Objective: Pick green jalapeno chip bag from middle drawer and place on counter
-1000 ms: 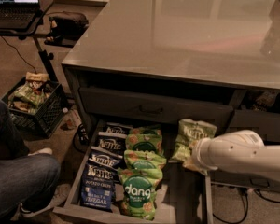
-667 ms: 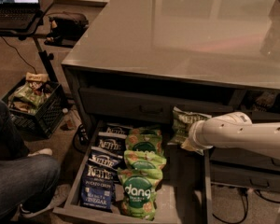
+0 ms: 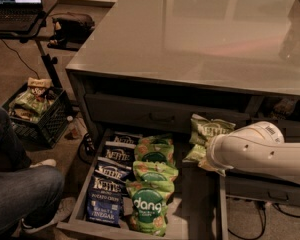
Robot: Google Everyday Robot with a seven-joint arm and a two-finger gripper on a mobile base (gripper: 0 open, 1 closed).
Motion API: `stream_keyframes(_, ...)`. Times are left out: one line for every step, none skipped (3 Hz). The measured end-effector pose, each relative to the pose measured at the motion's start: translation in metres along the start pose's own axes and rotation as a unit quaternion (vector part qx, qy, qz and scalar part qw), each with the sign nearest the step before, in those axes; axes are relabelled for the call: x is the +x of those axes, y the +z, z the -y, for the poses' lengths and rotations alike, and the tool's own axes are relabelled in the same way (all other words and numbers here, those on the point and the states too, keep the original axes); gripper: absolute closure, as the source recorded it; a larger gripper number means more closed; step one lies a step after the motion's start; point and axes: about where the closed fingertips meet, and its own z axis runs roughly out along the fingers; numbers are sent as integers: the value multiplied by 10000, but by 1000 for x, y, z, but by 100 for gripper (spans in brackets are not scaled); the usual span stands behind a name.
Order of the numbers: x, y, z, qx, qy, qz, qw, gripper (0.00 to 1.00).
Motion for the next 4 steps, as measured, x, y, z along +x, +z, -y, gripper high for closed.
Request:
stream_keyframes(0,0,0,-3,-3,-1,10000,100)
stream_keyframes(1,-14,-8,-44,-16,-128,9999,100)
stream_keyframes(4,-44,-27,-79,-6,-308,9995,100)
stream_keyframes(-7,-81,-34,88,-139,-384,9991,100)
